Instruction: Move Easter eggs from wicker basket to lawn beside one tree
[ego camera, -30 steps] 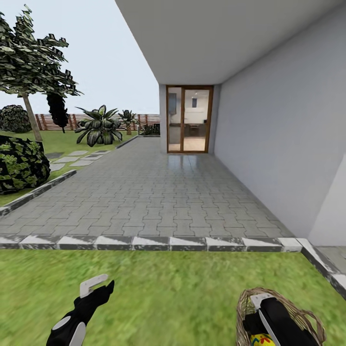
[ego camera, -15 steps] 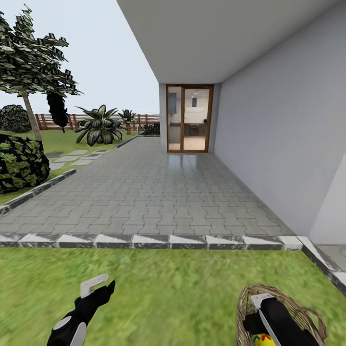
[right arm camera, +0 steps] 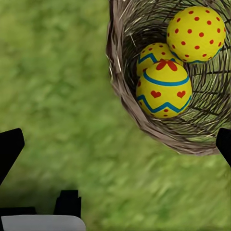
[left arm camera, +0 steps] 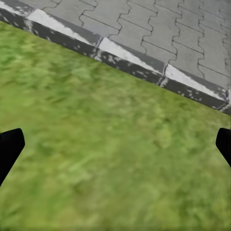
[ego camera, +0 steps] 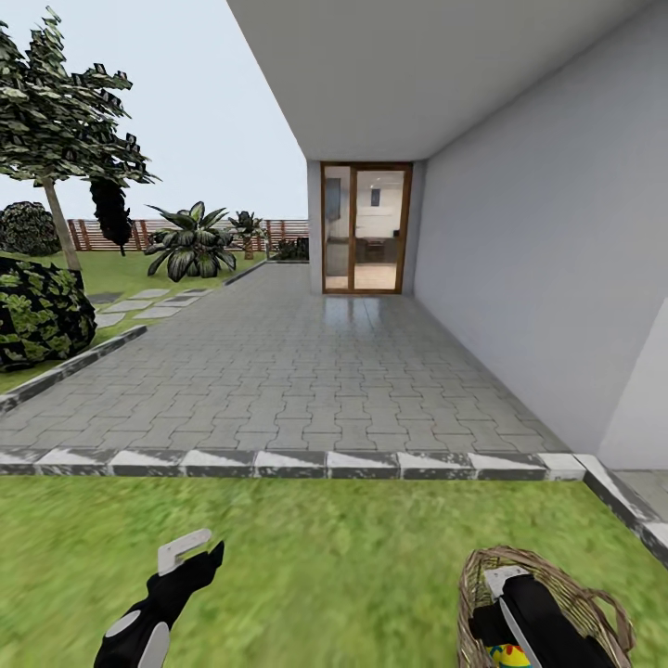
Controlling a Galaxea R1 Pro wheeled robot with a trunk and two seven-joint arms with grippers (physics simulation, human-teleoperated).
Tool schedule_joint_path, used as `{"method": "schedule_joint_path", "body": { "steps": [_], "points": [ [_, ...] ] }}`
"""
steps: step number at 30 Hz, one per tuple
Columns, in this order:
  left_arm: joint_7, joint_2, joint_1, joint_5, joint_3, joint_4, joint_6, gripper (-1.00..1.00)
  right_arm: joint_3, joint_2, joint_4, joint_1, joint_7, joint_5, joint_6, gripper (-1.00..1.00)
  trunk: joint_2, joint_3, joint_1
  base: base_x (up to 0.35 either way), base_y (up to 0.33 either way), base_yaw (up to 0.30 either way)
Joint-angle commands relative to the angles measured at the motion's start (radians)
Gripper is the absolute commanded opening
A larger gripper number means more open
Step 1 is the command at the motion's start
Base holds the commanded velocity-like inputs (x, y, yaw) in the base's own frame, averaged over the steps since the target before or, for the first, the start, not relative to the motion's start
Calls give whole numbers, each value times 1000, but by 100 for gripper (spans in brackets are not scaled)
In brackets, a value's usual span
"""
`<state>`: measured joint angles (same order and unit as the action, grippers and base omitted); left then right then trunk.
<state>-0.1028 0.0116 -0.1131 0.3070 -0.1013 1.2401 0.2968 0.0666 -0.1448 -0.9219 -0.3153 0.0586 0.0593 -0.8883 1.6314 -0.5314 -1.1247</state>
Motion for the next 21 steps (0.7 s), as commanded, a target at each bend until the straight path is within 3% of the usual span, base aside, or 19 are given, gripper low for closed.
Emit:
{"method": "schedule_joint_path", "body": {
  "steps": [1, 5, 13, 15, 21],
  "points": [
    [-4, 1, 0, 11, -1, 1, 6, 100, 2, -1, -1, 0, 6, 7, -5, 100, 1, -1, 0, 0, 0, 0],
    [-5, 4, 0, 10, 0, 0, 11, 100, 2, -1, -1, 0, 6, 7, -5, 100, 1, -1, 0, 140, 0, 0],
    [-6, 24, 0, 9, 0, -3, 12, 100, 1, -1, -2, 0, 6, 7, -5, 100, 1, -1, 0, 327, 0, 0],
    [-6, 26, 0, 8, 27, -3, 11, 100, 1, -1, -2, 0, 6, 7, -5, 100, 1, -1, 0, 322, 0, 0],
    [-6, 27, 0, 9, 38, -2, 4, 100, 1, -2, -2, -1, 6, 4, -6, 100, 1, -1, 0, 73, 0, 0]
  ]
}}
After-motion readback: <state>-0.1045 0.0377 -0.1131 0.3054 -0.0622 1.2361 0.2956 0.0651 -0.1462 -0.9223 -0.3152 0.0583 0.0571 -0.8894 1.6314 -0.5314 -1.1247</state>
